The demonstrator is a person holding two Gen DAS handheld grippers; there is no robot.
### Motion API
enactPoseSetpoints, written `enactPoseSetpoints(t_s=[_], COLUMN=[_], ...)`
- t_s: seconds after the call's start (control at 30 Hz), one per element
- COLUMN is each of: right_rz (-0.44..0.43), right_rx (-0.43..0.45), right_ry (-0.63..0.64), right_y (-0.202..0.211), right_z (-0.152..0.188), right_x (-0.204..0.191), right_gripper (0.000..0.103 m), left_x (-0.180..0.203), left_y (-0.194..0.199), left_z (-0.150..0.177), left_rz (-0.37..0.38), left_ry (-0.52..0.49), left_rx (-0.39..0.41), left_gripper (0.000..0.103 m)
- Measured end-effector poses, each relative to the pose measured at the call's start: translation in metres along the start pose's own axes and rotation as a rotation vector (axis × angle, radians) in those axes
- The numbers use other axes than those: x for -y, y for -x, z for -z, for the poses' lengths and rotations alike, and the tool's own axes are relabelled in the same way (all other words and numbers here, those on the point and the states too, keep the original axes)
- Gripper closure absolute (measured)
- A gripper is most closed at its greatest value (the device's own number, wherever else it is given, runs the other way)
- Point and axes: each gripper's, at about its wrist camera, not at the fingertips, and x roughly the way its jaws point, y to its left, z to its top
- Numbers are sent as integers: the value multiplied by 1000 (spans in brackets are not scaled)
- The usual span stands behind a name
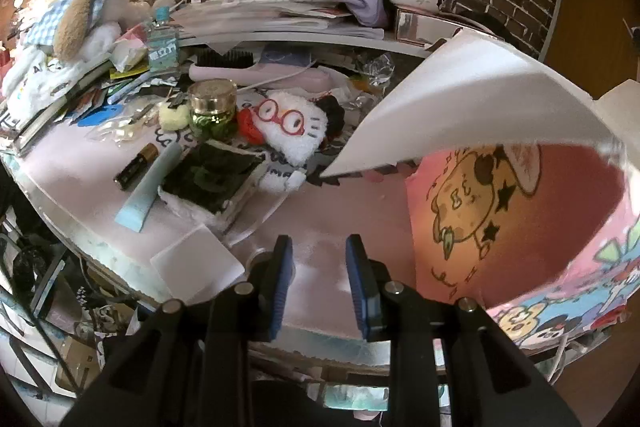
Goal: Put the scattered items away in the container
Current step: 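Withdraw the left gripper from the box, then grasp the round silver tin with the right gripper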
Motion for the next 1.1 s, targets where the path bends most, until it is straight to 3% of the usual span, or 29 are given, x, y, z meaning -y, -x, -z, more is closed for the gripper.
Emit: enactPoseSetpoints(t_s=[0.17, 0.3, 0.53, 0.67, 0.8, 1.1], right_rz=[-42, -42, -42, -69, -95, -107], right_rx=[12, 47, 114, 181, 238, 209], right_ry=[-13, -21, -73, -106, -104, -112], right_y=[1, 6, 13, 16, 20, 5], right_z=[5, 7, 20, 32, 38, 32], right_x=[-2, -4, 4, 7, 2, -3], right_gripper=[78, 78, 78, 77, 59, 59], left_x=[-29, -45, -60, -56, -51, -54], left_y=[33, 58, 61, 50, 36, 25], left_z=[52, 106, 175, 186, 191, 194], left_rz=[-217, -310, -311, -277, -254, -222], left_ry=[191, 315, 481, 520, 528, 545], left_rx=[35, 54, -7, -1, -26, -34], left_gripper=[8, 8, 8, 8, 8, 8])
